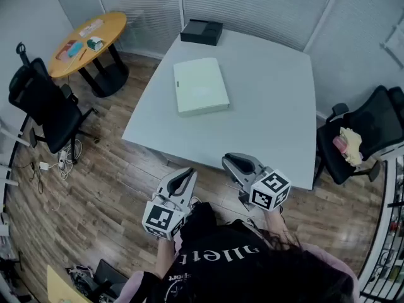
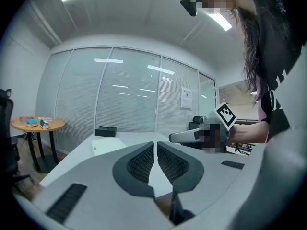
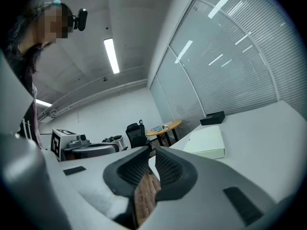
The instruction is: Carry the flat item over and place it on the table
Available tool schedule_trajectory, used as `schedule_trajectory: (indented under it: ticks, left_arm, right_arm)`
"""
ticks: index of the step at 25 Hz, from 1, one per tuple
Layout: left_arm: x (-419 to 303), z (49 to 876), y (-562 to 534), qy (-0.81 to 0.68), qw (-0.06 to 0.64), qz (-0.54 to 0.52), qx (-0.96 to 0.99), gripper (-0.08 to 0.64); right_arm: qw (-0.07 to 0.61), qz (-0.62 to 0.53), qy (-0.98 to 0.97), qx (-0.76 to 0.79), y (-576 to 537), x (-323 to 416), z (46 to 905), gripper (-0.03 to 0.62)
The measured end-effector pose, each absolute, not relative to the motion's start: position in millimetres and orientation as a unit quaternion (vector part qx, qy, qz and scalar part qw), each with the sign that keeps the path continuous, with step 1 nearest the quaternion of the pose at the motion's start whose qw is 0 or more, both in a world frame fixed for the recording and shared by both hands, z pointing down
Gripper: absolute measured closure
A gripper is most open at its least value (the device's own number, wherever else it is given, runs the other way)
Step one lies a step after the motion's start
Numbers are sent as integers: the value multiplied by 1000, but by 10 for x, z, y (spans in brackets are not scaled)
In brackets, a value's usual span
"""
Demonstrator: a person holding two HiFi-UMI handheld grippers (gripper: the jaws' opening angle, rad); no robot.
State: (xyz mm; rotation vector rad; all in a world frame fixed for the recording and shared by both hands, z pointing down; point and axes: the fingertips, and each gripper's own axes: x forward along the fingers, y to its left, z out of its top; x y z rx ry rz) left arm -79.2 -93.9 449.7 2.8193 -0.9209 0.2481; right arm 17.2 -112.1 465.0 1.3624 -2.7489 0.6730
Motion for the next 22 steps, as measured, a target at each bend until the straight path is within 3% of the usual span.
schedule_trajectory:
  ticks: [9,22]
  left_arm:
    - [-69,4424,-126,-259,64,96,959,520]
    - [163,4525,914,-248,57,124,959,520]
  right_arm:
    - [-19,204,-863,462,-278,770,4621,546]
    - [-26,201,-865,458,740,874,4717,549]
